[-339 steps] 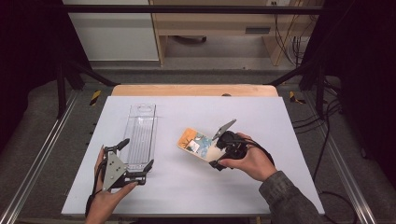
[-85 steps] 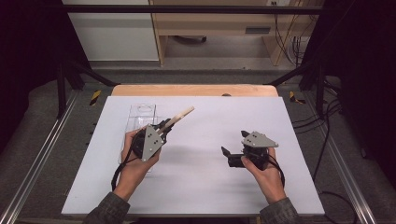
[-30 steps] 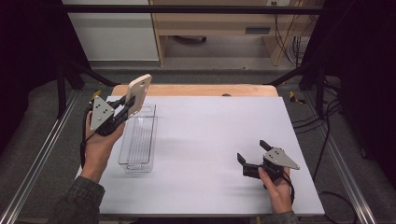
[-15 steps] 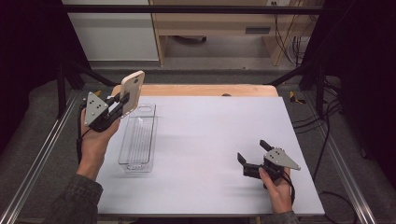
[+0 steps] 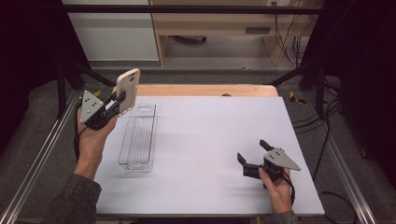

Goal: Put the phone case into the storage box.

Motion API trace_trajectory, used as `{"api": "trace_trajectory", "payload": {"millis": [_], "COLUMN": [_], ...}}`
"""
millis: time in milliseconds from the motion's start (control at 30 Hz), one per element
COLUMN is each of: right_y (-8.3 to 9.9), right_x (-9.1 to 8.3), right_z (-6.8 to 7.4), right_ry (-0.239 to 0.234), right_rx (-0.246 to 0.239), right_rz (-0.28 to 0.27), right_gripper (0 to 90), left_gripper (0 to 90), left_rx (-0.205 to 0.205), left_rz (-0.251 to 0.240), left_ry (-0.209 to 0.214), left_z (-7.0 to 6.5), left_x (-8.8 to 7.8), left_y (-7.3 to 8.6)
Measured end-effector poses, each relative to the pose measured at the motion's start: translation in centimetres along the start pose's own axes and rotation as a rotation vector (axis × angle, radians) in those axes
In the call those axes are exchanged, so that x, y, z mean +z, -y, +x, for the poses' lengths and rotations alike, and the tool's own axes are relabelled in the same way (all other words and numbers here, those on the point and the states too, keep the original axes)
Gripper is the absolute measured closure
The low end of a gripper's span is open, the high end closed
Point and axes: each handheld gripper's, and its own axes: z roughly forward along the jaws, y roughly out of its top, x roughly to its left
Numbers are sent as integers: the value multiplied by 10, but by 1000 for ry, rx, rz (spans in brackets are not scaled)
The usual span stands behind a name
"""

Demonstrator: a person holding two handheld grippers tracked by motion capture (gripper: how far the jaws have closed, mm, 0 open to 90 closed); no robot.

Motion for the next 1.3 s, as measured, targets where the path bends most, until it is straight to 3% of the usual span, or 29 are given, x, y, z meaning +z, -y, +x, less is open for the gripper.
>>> {"api": "trace_trajectory", "payload": {"millis": [1167,1300], "right_y": [0,-1], "right_x": [-2,-3], "right_z": [0,-1], "right_ry": [2,4], "right_rx": [0,2], "right_rz": [-13,-16], "right_gripper": [21,20], "left_gripper": [791,791], "left_rx": [-61,-82], "left_rz": [33,43], "left_ry": [15,21], "left_z": [1,1], "left_x": [9,10], "left_y": [22,24]}}
